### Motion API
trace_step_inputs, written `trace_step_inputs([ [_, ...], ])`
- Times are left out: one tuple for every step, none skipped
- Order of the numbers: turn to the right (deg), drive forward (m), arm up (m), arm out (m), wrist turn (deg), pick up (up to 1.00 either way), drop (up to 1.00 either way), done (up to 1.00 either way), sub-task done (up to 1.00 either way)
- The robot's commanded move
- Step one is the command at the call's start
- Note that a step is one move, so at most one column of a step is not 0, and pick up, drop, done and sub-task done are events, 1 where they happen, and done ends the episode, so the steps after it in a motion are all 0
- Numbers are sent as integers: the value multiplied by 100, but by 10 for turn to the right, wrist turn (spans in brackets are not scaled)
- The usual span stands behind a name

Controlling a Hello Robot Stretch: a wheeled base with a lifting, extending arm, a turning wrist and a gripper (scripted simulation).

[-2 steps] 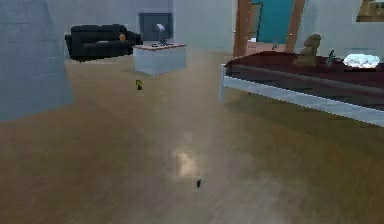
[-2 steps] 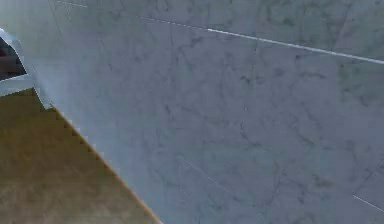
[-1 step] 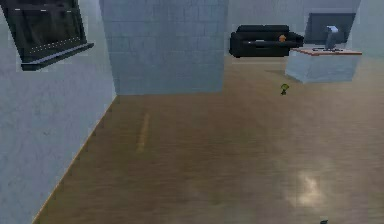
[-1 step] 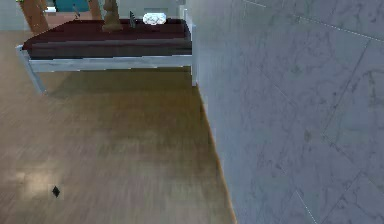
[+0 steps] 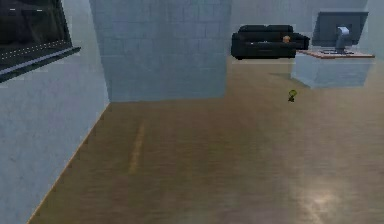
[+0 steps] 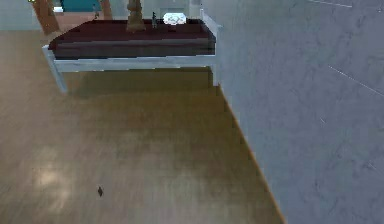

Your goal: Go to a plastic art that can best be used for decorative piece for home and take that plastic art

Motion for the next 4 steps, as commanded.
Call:
trace_step_inputs([
  [450,0,0,0,0,0,0,0,0],
  [450,0,0,0,0,0,0,0,0],
  [450,0,0,0,0,0,0,0,0],
  [270,0,0,0,0,0,0,0,0],
])
